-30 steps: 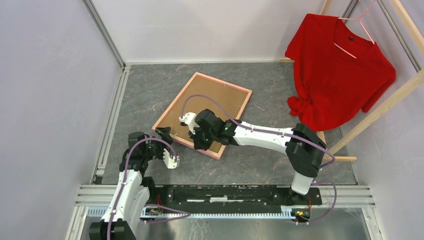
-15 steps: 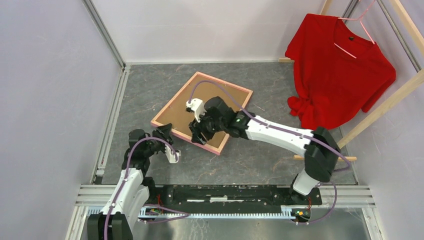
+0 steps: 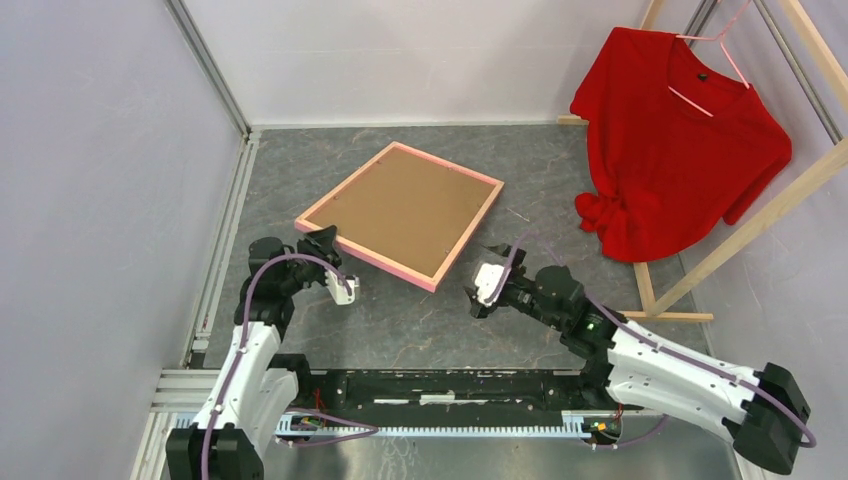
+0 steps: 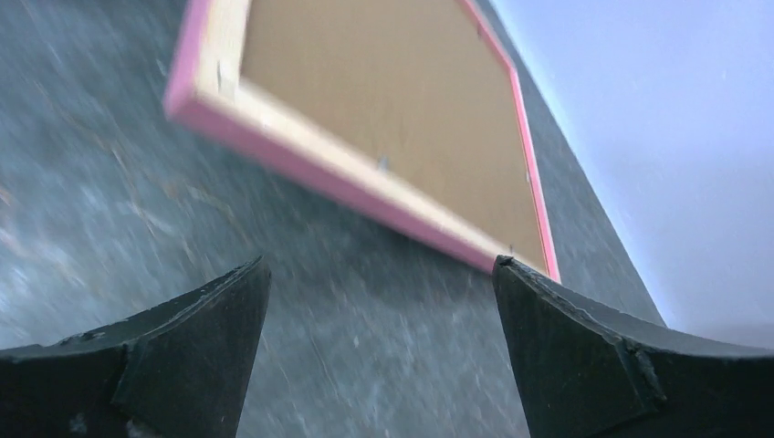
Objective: Put the photo into the frame
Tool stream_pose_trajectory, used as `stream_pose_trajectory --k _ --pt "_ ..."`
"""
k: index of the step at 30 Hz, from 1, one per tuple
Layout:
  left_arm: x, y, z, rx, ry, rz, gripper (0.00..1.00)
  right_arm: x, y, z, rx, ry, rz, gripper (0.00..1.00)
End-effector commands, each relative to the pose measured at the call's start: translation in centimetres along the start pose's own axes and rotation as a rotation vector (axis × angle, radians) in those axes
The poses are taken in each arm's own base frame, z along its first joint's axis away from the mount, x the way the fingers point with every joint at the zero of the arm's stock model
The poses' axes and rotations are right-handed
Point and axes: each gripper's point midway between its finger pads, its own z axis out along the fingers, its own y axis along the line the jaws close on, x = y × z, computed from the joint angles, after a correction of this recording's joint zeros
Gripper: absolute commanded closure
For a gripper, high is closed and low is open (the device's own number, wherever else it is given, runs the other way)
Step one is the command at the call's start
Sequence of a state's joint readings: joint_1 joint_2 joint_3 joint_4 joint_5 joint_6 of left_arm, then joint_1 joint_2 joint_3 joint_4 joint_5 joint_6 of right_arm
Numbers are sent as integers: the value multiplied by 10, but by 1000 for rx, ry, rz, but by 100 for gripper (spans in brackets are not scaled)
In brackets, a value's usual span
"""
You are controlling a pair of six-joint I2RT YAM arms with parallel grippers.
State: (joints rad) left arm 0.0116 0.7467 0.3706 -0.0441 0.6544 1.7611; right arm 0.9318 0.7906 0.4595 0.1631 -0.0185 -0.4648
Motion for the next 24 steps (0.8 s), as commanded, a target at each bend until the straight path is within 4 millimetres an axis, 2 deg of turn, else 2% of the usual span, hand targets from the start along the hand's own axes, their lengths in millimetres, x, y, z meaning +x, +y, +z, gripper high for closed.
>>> stream_pose_trajectory --k 1,4,9,18,24 --pt "1 48 -9 -86 6 41 79 19 -17 6 90 40 -204 2" --pt "2 49 -10 -77 16 41 79 20 -14 13 75 35 -237 2" --pt "4 46 -11 -64 31 40 79 17 -24 24 140 6 -270 2" --pt "11 46 -11 -54 56 16 80 16 3 42 14 -24 -402 2" --pt "13 47 -10 -55 64 12 81 10 13 54 -10 -39 -454 2"
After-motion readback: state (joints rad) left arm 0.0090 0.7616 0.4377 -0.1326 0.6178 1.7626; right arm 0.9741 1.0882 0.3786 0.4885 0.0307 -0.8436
